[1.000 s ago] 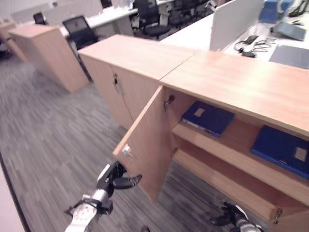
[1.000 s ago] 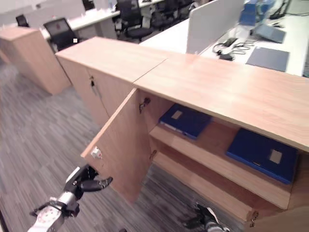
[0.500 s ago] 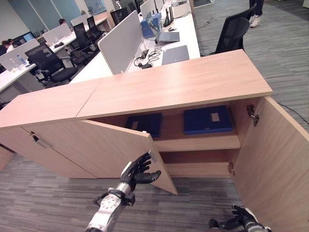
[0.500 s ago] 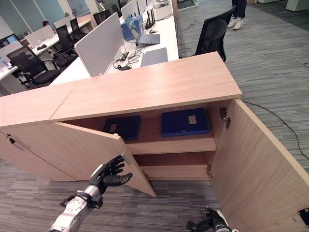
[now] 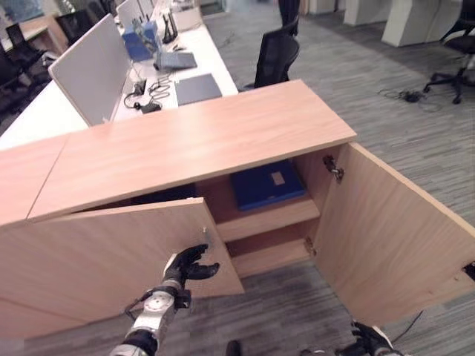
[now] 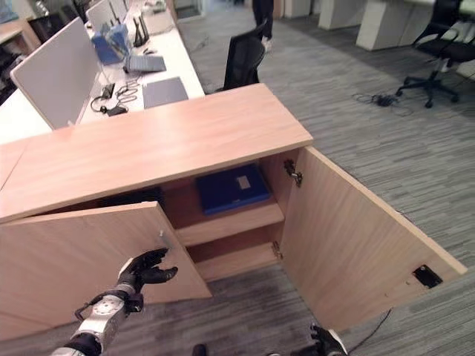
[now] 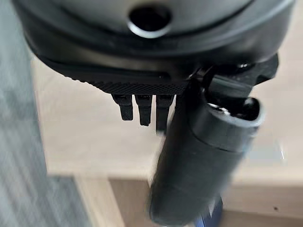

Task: Put the empty folder in the office cabinet

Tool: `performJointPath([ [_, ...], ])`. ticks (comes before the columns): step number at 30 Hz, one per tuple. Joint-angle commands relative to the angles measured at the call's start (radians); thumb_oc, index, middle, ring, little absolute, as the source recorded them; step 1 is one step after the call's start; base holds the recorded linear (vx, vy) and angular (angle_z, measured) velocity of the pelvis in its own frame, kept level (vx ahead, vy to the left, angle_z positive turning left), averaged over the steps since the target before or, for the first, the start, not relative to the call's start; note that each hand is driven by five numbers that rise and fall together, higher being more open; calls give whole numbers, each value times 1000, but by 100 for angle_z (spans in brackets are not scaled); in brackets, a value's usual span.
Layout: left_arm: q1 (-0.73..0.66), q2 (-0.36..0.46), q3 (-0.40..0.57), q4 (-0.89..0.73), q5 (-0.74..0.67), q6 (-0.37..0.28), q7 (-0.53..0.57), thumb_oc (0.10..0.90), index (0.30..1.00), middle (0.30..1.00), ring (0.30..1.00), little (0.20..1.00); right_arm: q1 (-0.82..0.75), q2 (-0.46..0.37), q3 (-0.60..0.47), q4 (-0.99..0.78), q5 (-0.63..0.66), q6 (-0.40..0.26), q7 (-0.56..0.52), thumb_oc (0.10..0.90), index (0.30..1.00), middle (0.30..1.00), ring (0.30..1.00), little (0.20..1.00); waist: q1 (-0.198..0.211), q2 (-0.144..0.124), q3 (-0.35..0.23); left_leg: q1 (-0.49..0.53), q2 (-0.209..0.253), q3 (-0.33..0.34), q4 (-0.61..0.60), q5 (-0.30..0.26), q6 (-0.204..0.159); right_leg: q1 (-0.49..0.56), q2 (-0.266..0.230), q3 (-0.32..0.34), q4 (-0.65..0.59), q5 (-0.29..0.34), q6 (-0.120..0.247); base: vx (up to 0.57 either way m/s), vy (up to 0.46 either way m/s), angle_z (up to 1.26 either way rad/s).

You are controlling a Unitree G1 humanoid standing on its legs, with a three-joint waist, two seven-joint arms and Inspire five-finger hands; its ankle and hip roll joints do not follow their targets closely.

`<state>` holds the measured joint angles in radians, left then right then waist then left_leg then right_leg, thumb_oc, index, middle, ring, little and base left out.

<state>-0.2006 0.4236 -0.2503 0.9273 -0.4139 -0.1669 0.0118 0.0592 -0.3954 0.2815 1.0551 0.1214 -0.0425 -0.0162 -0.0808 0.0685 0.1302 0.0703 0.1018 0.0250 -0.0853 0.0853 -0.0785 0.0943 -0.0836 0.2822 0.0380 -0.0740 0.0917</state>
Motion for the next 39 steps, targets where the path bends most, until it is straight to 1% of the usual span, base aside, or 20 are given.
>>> performJointPath([
  [1, -218, 137, 113, 21, 10, -91, 45, 800, 900, 900, 900, 900, -15, 8, -4, -59, 30, -54, 13, 800, 900, 900, 900, 900, -18, -44, -64, -20, 4, 37, 33, -59, -33, 42, -14, -18, -26, -64, 64, 53, 102, -42],
  [2, -219, 138, 112, 22, 10, -92, 45, 800, 900, 900, 900, 900, -15, 9, -4, -59, 30, -54, 13, 800, 900, 900, 900, 900, -17, -45, -64, -19, 4, 39, 33, -60, -33, 42, -14, -17, -25, -64, 64, 79, 188, -39],
  [3, -255, 184, 117, 55, 23, -90, 46, 800, 900, 900, 900, 900, -15, 9, -10, -42, 37, -53, 16, 800, 900, 900, 900, 900, -21, -56, -71, -11, -2, 60, 30, -73, -23, 28, -26, -7, -15, -60, 81, 73, 179, -37],
  [8, -321, 269, 125, 126, 57, -82, 53, 800, 900, 900, 900, 900, -7, 10, -22, -39, 55, -54, 25, 800, 900, 900, 900, 900, -35, -76, -86, 10, -17, 101, 24, -103, -3, -3, -52, 4, 8, -39, 116, 59, 185, -27],
  [9, -343, 297, 123, 148, 78, -77, 55, 800, 900, 900, 900, 900, -2, 12, -23, -39, 55, -53, 29, 800, 900, 900, 900, 900, -38, -82, -90, 14, -25, 113, 21, -112, 4, -15, -59, 9, 14, -27, 132, 31, 210, -35],
  [13, -369, 303, 139, 148, 65, -81, 70, 800, 900, 900, 900, 900, 8, 27, -25, -27, 50, -48, 31, 800, 900, 900, 900, 900, -40, -95, -91, 16, -40, 132, 18, -132, 16, -42, -76, -17, 26, -6, 155, -7, 166, -25],
  [14, -353, 267, 141, 96, 47, -90, 76, 800, 900, 900, 900, 900, -6, 47, -32, -12, 52, -46, 22, 800, 900, 900, 900, 900, -27, -95, -74, 18, -39, 144, 16, -139, 23, -71, -78, -92, 73, 3, 163, -49, 100, -6],
  [15, -352, 266, 141, 95, 47, -89, 77, 800, 900, 900, 900, 900, -6, 47, -32, -12, 51, -47, 22, 800, 900, 900, 900, 900, -28, -95, -74, 18, -39, 143, 17, -139, 23, -71, -78, -94, 74, 2, 163, -90, 50, -13],
  [16, -318, 226, 128, 33, 45, -97, 73, 800, 900, 900, 900, 900, -18, 61, -41, -19, 45, -46, 12, 800, 900, 900, 900, 900, -10, -93, -57, 21, -38, 156, 14, -142, 25, -90, -91, -193, 112, 23, 164, -52, 10, 1],
  [17, -317, 225, 128, 31, 46, -96, 73, 800, 900, 900, 900, 900, -18, 60, -41, -19, 45, -46, 12, 800, 900, 900, 900, 900, -12, -93, -57, 20, -38, 154, 14, -142, 25, -89, -91, -195, 113, 22, 164, -66, 20, 4],
  [20, -240, 140, 107, -63, 40, -106, 63, 800, 900, 900, 900, 900, -28, 79, -59, -8, 32, -43, -4, 800, 900, 900, 900, 900, 7, -89, -44, 32, -37, 175, 12, -148, 23, -103, -135, -362, 145, 57, 165, -22, -4, -6],
  [21, -201, 71, 81, -109, 34, -108, 54, 800, 900, 900, 900, 900, -28, 91, -66, -5, 28, -43, -12, 800, 900, 900, 900, 900, 14, -89, -42, 36, -36, 186, 8, -149, 21, -105, -159, -426, 147, 74, 162, 0, 0, 0],
  [22, -191, 40, 65, -126, 35, -108, 53, 800, 900, 900, 900, 900, -30, 93, -72, -6, 30, -42, -16, 800, 900, 900, 900, 900, 12, -89, -39, 36, -35, 184, 7, -148, 19, -109, -162, -433, 148, 77, 162, -2, -26, 4],
  [23, -190, 39, 65, -127, 35, -107, 53, 800, 900, 900, 900, 900, -30, 92, -72, -6, 30, -42, -16, 800, 900, 900, 900, 900, 12, -88, -40, 36, -35, 183, 7, -148, 19, -109, -162, -433, 148, 77, 162, 0, 0, 0],
  [27, -115, -51, 1, -190, 82, -107, 41, 800, 900, 900, 900, 900, -29, 96, -84, -9, 31, -38, -27, 800, 900, 900, 900, 900, 6, -84, -32, 41, -36, 174, 8, -154, 12, -106, -173, -406, 92, 61, 150, 25, -56, 5],
  [28, -93, -63, -8, -206, 80, -102, 31, 800, 900, 900, 900, 900, -33, 95, -87, -10, 29, -37, -31, 800, 900, 900, 900, 900, 11, -84, -32, 43, -35, 182, 9, -155, 10, -102, -184, -416, 70, 73, 149, -34, -172, -10],
  [29, -64, -82, -28, -215, 82, -94, 17, 800, 900, 900, 900, 900, -50, 97, -86, 0, 22, -31, -37, 800, 900, 900, 900, 900, 22, -81, -28, 42, -28, 202, 12, -155, 3, -113, -208, -457, 44, 110, 148, -39, -133, -22],
  [31, -54, -90, -35, -213, 83, -89, 12, 800, 900, 900, 900, 900, -59, 98, -81, 5, 16, -30, -38, 800, 900, 900, 900, 900, 25, -80, -24, 41, -20, 213, 14, -154, 1, -125, -214, -468, 39, 124, 149, -23, -139, -49],
  [35, 2, -121, -31, -176, 84, -83, -3, 800, 900, 900, 900, 900, -47, 97, -71, 3, 12, -29, -31, 800, 900, 900, 900, 900, 12, -82, -30, 61, -13, 231, 15, -159, -6, -119, -208, -421, 18, 116, 145, 39, -126, -45],
  [39, 54, -144, -22, -113, 104, -72, -14, 800, 900, 900, 900, 900, -44, 87, -72, 13, 16, -32, -27, 800, 900, 900, 900, 900, -10, -58, -36, 89, 11, 239, 19, -159, -21, -111, -172, -378, 11, 85, 126, 76, -188, -18],
])
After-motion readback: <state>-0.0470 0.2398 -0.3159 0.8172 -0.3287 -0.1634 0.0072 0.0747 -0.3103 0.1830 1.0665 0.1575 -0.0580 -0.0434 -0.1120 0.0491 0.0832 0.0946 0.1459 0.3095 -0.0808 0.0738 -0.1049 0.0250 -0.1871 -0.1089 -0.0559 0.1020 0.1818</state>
